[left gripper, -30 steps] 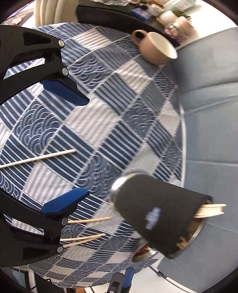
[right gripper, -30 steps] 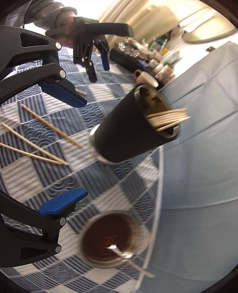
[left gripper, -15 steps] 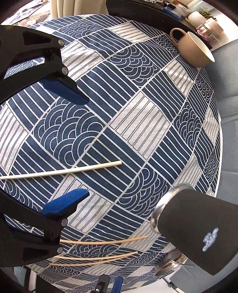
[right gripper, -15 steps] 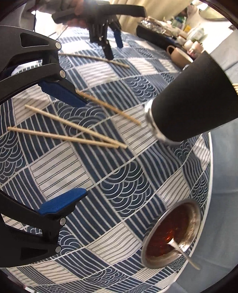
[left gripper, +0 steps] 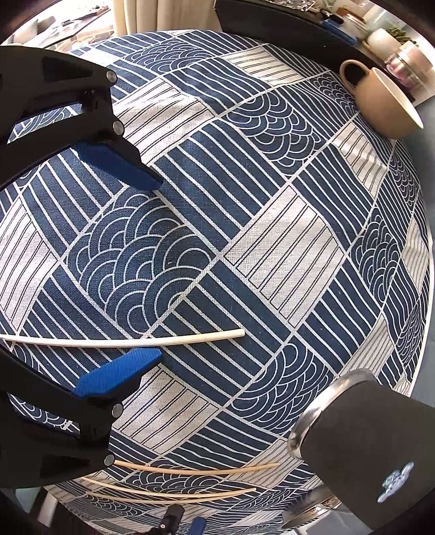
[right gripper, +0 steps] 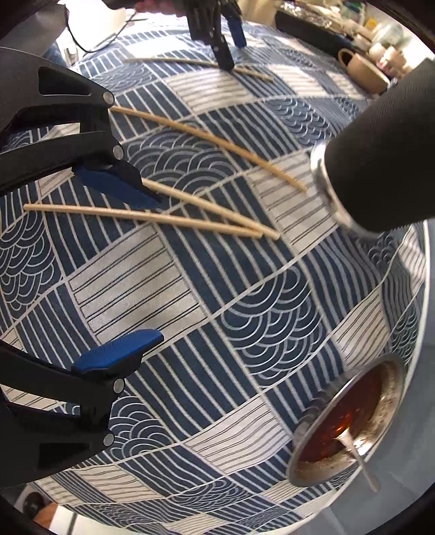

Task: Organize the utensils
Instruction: 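Close the left tool on a chopstick while the right tool grasps another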

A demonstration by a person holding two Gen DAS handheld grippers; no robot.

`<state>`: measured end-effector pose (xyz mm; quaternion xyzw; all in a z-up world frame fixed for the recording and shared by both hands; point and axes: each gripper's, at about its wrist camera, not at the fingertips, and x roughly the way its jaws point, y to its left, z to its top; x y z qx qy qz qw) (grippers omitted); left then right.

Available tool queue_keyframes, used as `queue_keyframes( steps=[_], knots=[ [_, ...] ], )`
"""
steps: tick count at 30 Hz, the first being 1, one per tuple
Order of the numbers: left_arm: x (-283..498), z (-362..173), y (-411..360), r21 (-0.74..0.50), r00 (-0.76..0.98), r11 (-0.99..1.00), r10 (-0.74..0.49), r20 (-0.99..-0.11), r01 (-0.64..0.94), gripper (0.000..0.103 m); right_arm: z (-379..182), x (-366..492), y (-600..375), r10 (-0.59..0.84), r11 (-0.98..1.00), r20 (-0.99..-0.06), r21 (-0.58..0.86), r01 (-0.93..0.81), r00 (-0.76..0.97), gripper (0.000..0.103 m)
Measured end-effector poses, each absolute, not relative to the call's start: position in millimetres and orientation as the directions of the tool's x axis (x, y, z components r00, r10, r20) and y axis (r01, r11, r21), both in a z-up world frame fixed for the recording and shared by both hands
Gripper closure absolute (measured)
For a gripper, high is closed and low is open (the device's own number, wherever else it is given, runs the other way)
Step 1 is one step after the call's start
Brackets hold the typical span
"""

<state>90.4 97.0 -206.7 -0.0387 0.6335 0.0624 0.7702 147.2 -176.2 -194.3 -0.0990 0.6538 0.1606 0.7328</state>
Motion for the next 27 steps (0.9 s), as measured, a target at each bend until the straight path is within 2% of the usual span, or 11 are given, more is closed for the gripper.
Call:
queue_keyframes(
  steps=[2, 5, 6, 7, 9, 11, 12, 14, 16, 19, 27],
  knots=[
    [89.5, -205.8, 98.0, 0.011, 0.184, 0.989, 0.037, -0.982, -0.145, 0.013, -196.7, 145.8, -174.5, 0.090, 0.927, -0.992, 0.049, -0.371, 0.093, 0.033],
    [92.0, -201.0, 101.5, 0.006, 0.161, 0.991, 0.028, -0.987, -0.132, 0.025, -199.5, 145.3, -170.4, 0.069, 0.919, -0.995, 0.033, -0.392, 0.078, 0.033],
    [93.5, -198.5, 98.9, 0.006, 0.153, 0.992, 0.026, -0.988, -0.127, 0.033, -199.7, 144.6, -167.8, 0.062, 0.916, -0.995, 0.027, -0.401, 0.076, 0.033],
    [94.5, -196.2, 95.9, 0.005, 0.145, 0.994, 0.021, -0.989, -0.111, 0.044, -200.5, 142.9, -164.9, 0.041, 0.908, -0.996, 0.004, -0.419, 0.079, 0.036],
    [98.0, -190.9, 89.9, 0.003, 0.132, 0.997, 0.014, -0.991, -0.083, 0.058, -199.8, 137.7, -158.4, 0.039, 0.890, -0.995, -0.004, -0.455, 0.086, 0.044],
    [98.0, -189.7, 86.6, -0.003, 0.120, 0.999, 0.004, -0.993, -0.054, 0.077, -198.3, 134.4, -157.4, 0.045, 0.881, -0.995, -0.003, -0.473, 0.091, 0.063],
    [98.2, -189.6, 85.9, -0.007, 0.113, 0.999, -0.002, -0.994, -0.047, 0.082, -197.2, 133.1, -157.2, 0.049, 0.876, -0.995, 0.000, -0.482, 0.088, 0.068],
    [99.1, -189.2, 85.2, -0.023, 0.095, 0.999, -0.019, -0.995, -0.038, 0.093, -196.3, 130.8, -158.2, 0.047, 0.869, -0.995, 0.000, -0.494, 0.084, 0.091],
    [101.0, -189.8, 86.2, -0.047, 0.075, 0.998, -0.045, -0.996, -0.033, 0.098, -197.1, 129.2, -160.4, 0.043, 0.861, -0.996, -0.005, -0.508, 0.082, 0.096],
    [98.3, -191.7, 91.1, -0.081, 0.048, 0.996, -0.080, -0.996, -0.031, 0.098, -197.6, 128.1, -162.0, 0.055, 0.862, -0.996, 0.012, -0.507, 0.070, 0.097],
    [89.0, -189.0, 112.9, -0.135, 0.032, 0.989, -0.134, -0.991, -0.057, 0.098, -178.2, 135.9, -190.3, 0.225, 0.883, -0.974, 0.197, -0.427, 0.017, 0.099]
  ],
)
